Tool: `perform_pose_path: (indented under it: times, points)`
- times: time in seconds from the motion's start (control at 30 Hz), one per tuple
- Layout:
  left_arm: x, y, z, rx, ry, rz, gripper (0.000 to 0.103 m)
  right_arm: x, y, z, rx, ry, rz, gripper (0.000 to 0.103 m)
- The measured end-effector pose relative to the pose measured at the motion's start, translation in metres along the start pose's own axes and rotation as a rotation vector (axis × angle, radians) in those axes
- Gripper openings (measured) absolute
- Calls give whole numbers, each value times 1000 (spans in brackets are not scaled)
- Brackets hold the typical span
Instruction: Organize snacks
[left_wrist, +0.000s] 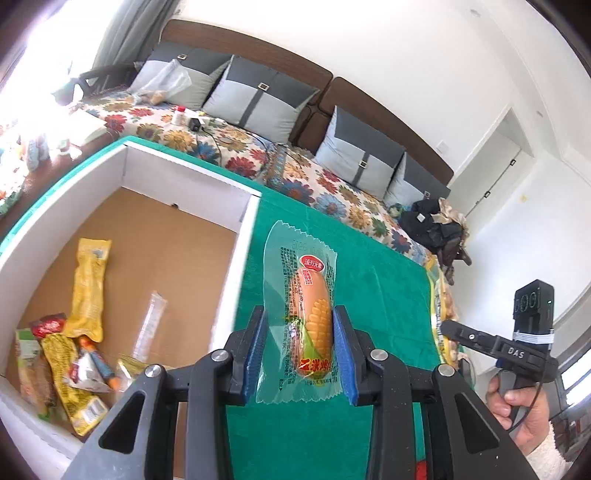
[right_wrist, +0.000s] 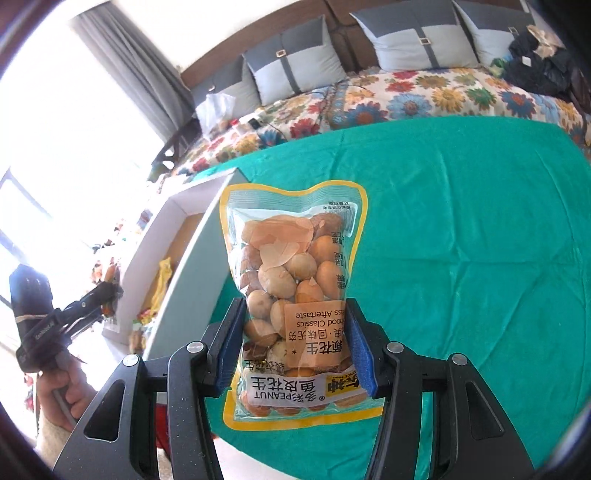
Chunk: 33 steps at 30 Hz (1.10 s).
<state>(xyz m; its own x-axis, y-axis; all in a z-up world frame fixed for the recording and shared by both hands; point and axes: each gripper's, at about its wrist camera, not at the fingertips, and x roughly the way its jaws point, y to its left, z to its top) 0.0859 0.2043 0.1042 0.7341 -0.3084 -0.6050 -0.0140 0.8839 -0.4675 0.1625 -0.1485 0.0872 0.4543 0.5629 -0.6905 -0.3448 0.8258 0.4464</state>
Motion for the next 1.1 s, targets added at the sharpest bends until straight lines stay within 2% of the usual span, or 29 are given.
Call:
perform_pose_path:
  times: [0.13,0.23,0.37,0.4,0.43,0.47,0.5,0.53,0.57,0.63,0.73,0.8,0.87,0.93,1.0,1.1]
  points:
    - [-20,64,9,-16,-22,166,35,42,96,21,-140,22,108,55]
    - [-25,100,0,-37,-5,252,35,82,157,20,-230,55,136,55]
    - [-27,125,-23,-40,6,333,37,142,200,6,-311,103,147,56]
    - [-27,129,-28,-39,6,355,39,158,204,-1,-322,117,170,62]
    - [-27,131,-32,-38,10,379,46,172,206,-8,-328,132,179,63]
    - [-28,133,-36,-38,9,401,58,185,209,-13,-331,154,161,64]
    - [-32,132,-40,-38,1,423,65,193,207,-18,-331,176,138,64]
    - [-37,131,-42,-34,-17,443,76,196,202,-21,-319,186,135,64]
    - [-45,127,-44,-22,-44,462,82,191,196,-23,-303,179,147,64]
    - [-58,115,-48,20,-94,521,88,179,191,-21,-307,151,127,65]
    - [-72,93,-45,75,-157,606,100,153,197,-15,-382,107,69,72]
    - [-84,82,-45,56,-232,628,103,135,201,-15,-428,77,29,81]
    - [-94,80,-42,-22,-272,692,103,118,202,-19,-449,51,-11,83]
    - [-98,84,-42,-71,-258,699,103,105,201,-24,-448,40,-39,83]
    - [-96,84,-45,-72,-231,682,103,98,200,-29,-431,44,-56,83]
    - [-88,83,-47,-53,-158,769,103,96,197,-32,-392,60,-68,83]
